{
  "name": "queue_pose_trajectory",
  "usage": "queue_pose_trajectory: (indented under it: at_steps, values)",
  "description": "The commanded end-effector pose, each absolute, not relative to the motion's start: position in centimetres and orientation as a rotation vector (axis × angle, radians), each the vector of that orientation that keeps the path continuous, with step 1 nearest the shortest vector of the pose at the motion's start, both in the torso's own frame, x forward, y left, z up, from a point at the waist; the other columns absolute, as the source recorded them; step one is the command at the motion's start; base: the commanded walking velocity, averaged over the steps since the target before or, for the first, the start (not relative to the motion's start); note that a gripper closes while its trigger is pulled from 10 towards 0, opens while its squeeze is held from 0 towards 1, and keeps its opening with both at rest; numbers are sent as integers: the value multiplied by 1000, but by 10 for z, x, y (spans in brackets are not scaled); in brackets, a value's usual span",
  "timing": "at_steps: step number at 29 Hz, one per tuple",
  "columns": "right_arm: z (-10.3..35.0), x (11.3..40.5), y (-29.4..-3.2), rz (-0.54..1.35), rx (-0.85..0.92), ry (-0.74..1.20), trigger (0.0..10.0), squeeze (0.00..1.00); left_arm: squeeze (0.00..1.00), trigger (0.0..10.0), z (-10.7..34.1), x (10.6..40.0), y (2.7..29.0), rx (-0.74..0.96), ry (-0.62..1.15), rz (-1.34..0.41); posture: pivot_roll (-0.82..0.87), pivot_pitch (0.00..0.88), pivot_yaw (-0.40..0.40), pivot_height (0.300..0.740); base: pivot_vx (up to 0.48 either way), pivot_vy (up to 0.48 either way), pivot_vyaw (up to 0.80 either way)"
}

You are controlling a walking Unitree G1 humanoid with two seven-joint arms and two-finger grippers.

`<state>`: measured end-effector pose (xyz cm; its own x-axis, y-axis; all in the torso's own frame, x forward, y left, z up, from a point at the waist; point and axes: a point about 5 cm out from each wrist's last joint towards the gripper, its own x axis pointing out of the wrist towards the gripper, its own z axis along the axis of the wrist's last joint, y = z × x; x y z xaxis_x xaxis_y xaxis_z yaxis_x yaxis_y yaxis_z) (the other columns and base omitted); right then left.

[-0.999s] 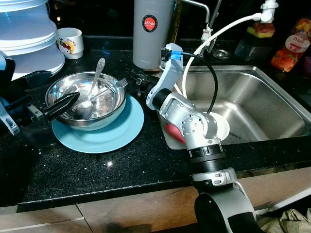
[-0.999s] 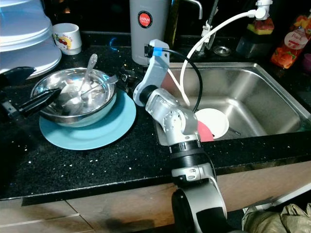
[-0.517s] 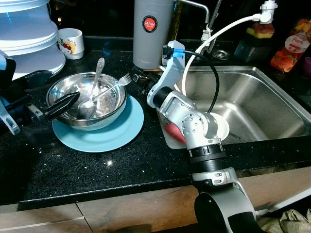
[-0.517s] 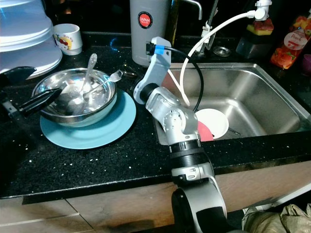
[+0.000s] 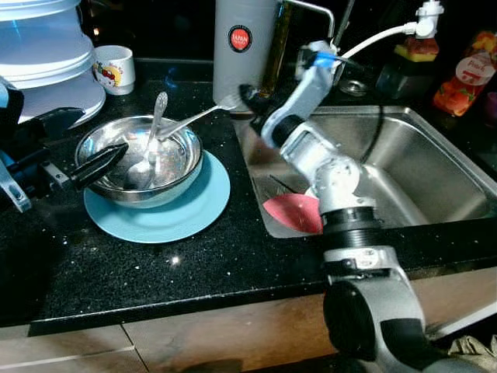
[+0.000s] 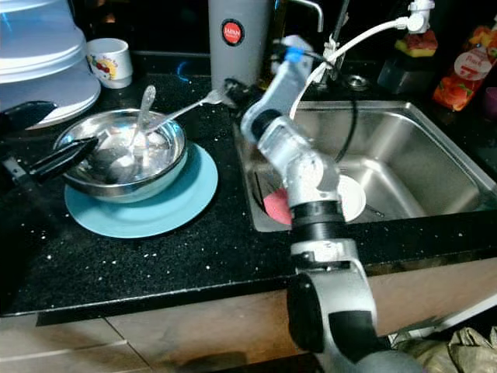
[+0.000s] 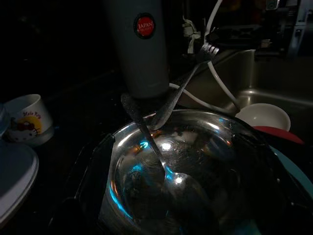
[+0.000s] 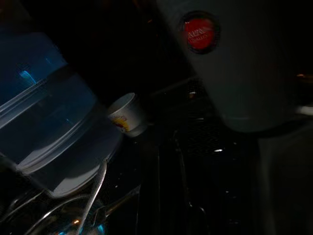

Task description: Kitchen organization

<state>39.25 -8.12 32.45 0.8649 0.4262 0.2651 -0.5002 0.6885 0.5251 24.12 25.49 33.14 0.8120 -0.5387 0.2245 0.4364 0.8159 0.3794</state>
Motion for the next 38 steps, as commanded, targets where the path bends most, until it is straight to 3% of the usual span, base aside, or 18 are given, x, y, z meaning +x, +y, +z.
queue_pose_trajectory:
  at_steps: [1,4,13,20,24,25,27,30,34,38]
  values:
    - [331,397,-100,461,660,-160,0,0,0,10000,334,241,254,339,-331,-547,64,110,-98,740,0,0,0]
    - [332,398,-104,450,664,-165,0,0,0,10000,334,241,254,339,-332,-548,64,110,-98,740,0,0,0]
    - [341,406,-161,303,666,-221,0,0,0,10000,335,243,253,338,-332,-558,59,111,-82,740,0,0,0]
    - [348,405,-178,275,713,-250,0,0,0,10000,335,246,250,334,-336,-570,58,110,-75,740,0,0,0]
    - [348,405,-186,254,638,-264,0,0,0,10000,335,249,245,331,-342,-585,60,108,-76,740,0,0,0]
    - [346,404,-192,225,495,-282,0,0,0,10000,334,254,236,323,-355,-608,60,108,-76,740,0,0,0]
    - [344,403,-195,200,375,-301,0,0,0,10000,333,258,227,323,-371,-631,59,98,-80,740,0,0,0]
    - [345,402,-197,183,319,-324,0,0,0,10000,338,265,213,294,-424,-660,57,95,-81,740,0,0,0]
    - [347,399,-199,153,225,-369,0,0,0,10000,349,281,163,199,-530,-821,41,75,-78,740,0,0,0]
    - [341,397,-196,181,75,-367,0,0,0,10000,338,298,135,187,-433,-868,33,68,-71,740,0,0,0]
